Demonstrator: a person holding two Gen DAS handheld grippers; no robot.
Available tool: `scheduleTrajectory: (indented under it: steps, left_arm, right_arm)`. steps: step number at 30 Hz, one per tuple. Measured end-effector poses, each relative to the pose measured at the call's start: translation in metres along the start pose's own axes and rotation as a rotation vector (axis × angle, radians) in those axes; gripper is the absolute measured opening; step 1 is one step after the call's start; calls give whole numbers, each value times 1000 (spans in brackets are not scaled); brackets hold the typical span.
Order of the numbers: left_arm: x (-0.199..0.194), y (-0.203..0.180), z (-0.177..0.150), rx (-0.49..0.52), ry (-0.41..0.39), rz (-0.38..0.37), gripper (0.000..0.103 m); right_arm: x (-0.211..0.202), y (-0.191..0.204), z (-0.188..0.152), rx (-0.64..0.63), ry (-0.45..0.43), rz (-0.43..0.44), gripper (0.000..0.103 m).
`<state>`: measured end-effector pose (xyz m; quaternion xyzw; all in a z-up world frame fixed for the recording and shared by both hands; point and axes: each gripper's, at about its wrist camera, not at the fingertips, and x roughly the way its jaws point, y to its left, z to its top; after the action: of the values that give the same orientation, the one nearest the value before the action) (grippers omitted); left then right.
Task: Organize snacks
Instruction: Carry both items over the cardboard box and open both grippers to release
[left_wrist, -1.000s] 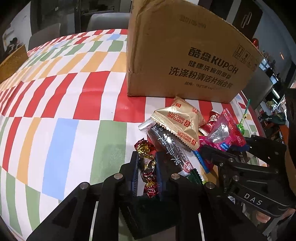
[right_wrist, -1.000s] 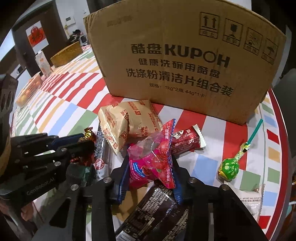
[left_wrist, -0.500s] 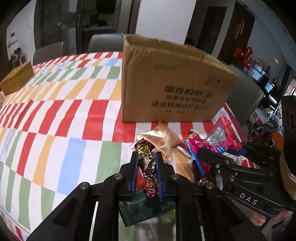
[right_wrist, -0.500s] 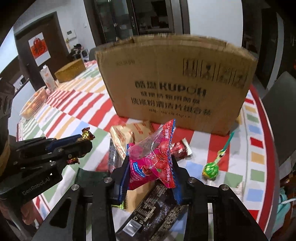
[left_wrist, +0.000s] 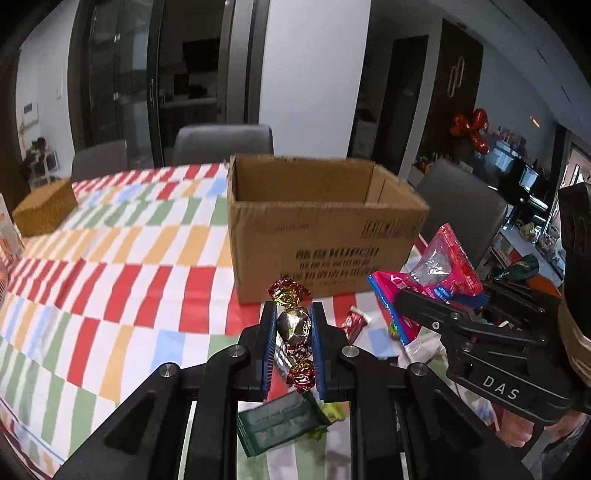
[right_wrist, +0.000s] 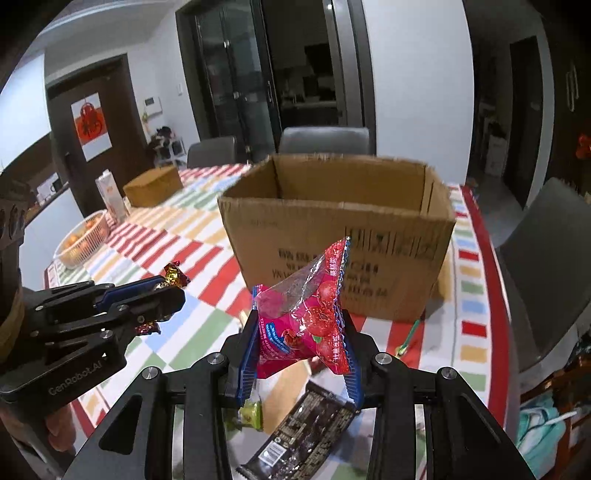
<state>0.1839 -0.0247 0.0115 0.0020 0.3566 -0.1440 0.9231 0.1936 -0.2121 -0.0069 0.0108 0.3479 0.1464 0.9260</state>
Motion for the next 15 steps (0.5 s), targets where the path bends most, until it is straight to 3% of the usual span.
scheduleTrajectory:
  steps: [15]
  left_arm:
    - [-20,-12,56,27,-134,-15,19]
  right_arm:
    - [-31,-10,45,16,-130,-9,40]
